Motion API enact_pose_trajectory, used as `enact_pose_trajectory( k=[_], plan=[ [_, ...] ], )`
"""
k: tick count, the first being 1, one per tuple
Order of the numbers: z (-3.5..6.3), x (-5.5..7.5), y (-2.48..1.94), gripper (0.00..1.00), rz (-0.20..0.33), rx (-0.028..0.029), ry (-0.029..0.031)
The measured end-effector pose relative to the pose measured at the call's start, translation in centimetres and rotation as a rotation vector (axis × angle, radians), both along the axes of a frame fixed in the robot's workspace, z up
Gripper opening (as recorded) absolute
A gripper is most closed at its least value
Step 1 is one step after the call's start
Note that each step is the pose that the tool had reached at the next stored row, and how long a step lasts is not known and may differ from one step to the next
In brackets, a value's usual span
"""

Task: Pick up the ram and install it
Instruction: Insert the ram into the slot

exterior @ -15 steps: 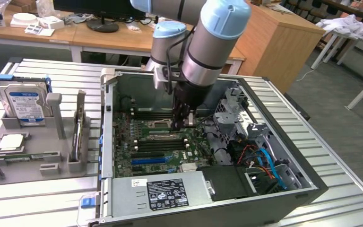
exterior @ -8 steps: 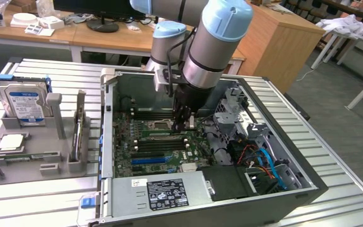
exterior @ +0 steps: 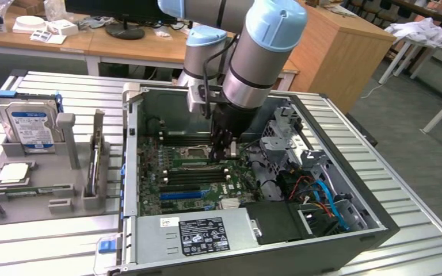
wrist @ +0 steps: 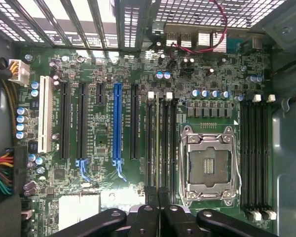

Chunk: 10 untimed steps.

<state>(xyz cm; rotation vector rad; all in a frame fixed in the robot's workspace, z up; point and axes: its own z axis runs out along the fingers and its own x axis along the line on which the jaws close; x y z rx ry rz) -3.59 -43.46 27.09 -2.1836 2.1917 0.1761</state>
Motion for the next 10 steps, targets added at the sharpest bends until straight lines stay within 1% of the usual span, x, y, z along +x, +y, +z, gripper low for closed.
enact_pose_trajectory(
  k=[10],
  plan=[
    [-0.96, 0.00, 0.00, 0.12, 0.000, 0.0001, -0.0004]
  ],
)
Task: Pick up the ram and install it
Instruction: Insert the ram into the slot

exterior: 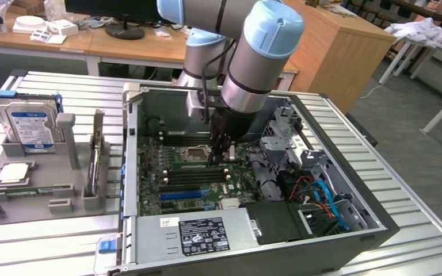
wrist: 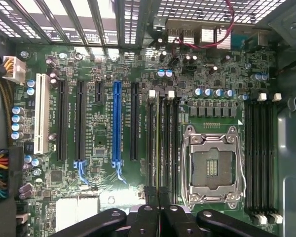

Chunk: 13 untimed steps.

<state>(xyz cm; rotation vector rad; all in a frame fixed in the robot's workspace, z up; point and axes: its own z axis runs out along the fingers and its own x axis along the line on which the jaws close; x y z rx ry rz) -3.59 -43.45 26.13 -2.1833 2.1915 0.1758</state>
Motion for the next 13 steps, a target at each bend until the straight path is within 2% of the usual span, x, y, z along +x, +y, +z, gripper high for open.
enact_pose_trajectory(
  k=[6, 13],
  plan=[
    [-0.51, 0.00, 0.00, 0.12, 0.000, -0.0001, -0.0002],
    [-0.52, 0.00, -0.12, 0.12, 0.000, -0.0001, -0.0002]
  ],
)
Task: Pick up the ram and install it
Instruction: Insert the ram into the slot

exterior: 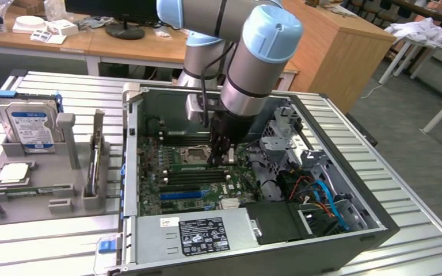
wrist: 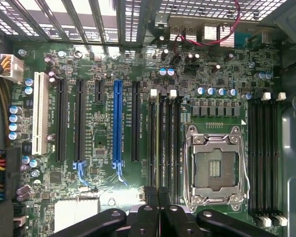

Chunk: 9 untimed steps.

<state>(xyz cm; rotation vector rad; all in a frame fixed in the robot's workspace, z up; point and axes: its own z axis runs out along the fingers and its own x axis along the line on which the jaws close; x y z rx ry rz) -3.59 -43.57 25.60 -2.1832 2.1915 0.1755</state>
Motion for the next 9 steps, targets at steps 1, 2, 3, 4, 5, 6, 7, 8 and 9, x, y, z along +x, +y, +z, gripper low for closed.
enact_pose_trajectory(
  k=[1, 2, 3, 4, 5, 6, 7, 8, 9],
  plan=[
    [0.01, 0.00, -0.05, 0.12, 0.000, -0.0003, 0.0001],
    [0.01, 0.00, -0.10, 0.12, 0.000, -0.0004, 0.0001],
    [0.00, 0.00, -0.15, 0.12, 0.000, -0.0004, 0.0001],
    [0.00, 0.01, -0.21, 0.12, 0.000, -0.0004, 0.0001],
    [0.00, 0.01, -0.27, 0.12, 0.000, -0.0005, 0.0001],
    [0.00, 0.00, -0.30, 0.12, 0.000, -0.0005, 0.0001],
    [0.00, 0.00, -0.30, 0.12, 0.000, -0.0005, 0.0001],
    [0.00, 0.00, -0.30, 0.12, 0.000, -0.0006, 0.0001],
    [0.00, 0.00, -0.30, 0.12, 0.000, -0.0006, 0.0000]
  ],
)
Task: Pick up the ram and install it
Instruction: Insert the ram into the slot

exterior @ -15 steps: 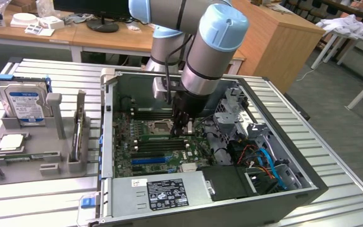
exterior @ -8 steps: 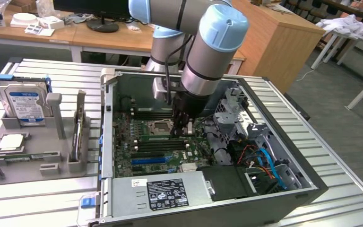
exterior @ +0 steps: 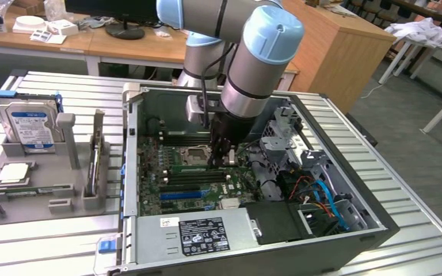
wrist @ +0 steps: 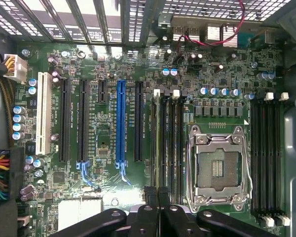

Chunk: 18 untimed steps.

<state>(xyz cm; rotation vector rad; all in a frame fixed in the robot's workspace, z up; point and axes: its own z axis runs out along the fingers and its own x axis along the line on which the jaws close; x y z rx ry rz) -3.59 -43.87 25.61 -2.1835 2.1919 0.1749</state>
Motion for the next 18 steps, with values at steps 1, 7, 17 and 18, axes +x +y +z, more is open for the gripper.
enact_pose_trajectory(
  k=[1, 7, 17, 18],
  plan=[
    [0.00, 0.00, 0.00, 0.12, 0.000, -0.0002, 0.0001],
    [-0.02, 0.00, 0.14, 0.12, 0.000, -0.0087, 0.0000],
    [-0.04, 0.00, 0.60, 0.12, 0.000, -0.0275, 0.0000],
    [-0.04, 0.00, 0.64, 0.12, 0.000, -0.0321, 0.0000]
  ],
)
